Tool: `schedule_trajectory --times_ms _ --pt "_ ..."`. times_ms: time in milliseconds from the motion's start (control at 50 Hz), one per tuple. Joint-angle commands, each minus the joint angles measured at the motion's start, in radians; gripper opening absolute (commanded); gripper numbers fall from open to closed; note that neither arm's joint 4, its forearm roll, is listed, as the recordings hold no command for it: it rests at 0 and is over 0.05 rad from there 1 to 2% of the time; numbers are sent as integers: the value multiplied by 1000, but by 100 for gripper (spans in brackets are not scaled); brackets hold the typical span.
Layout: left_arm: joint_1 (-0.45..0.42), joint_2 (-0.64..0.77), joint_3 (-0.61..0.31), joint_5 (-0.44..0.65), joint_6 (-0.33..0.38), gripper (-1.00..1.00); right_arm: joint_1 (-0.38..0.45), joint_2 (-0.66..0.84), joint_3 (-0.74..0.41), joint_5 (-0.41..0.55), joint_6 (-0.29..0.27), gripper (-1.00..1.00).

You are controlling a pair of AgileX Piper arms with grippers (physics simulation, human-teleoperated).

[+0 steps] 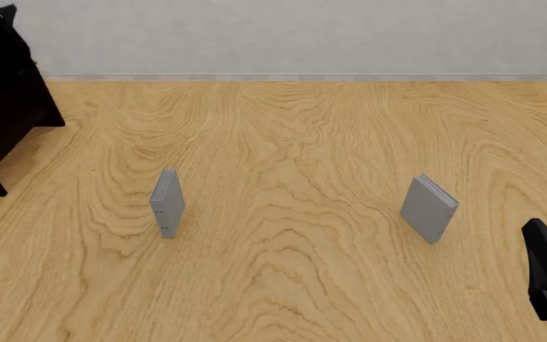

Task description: Pick up the book in the middle and place it on the cabinet shelf.

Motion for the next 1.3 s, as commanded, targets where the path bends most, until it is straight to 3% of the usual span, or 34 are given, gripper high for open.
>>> schedule_trajectory --times_ms 20,100,380,600,840,1300 --pt "75 48 -39 -41 64 -100 0 0 0 0 0 100" --pt "92 68 -46 -53 79 -100 0 0 0 0 0 100" --pt "125 151 -141 -17 1 -100 0 0 0 0 0 100" --pt "143 239 -191 -36 24 -100 0 0 0 0 0 100" --pt "231 313 -212 -76 59 -100 0 0 0 0 0 100" --pt "267 396 -261 -73 47 -100 0 0 0 0 0 100"
